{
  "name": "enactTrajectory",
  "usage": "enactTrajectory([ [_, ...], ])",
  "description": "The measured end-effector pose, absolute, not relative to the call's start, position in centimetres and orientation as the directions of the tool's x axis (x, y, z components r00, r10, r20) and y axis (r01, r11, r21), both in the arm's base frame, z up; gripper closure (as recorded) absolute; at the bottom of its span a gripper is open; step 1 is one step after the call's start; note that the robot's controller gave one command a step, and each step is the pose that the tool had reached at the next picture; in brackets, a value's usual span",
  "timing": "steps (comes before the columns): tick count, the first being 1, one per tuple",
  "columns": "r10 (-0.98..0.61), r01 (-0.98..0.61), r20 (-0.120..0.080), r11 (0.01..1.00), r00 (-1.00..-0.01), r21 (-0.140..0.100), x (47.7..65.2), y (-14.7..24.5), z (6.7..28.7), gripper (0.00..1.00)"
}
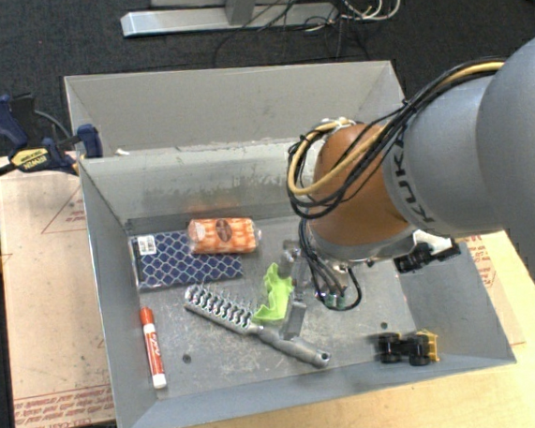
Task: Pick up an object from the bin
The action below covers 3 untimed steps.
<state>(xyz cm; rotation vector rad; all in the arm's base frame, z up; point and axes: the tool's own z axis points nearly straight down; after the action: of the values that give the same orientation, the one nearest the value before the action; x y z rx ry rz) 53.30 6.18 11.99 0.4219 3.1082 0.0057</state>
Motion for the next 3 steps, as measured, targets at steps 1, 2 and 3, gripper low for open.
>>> enactTrajectory([
  [1,0.109,0.109,0.015,0.994,-0.994,0.002,52.9,5.9,7.1,0.0],
  [2,0.23,0.23,-0.008,0.973,-0.973,0.01,53.5,14.9,7.1,0.0],
  [3,0.11,0.11,0.011,0.994,-0.994,0.003,53.0,5.8,7.2,1.0],
])
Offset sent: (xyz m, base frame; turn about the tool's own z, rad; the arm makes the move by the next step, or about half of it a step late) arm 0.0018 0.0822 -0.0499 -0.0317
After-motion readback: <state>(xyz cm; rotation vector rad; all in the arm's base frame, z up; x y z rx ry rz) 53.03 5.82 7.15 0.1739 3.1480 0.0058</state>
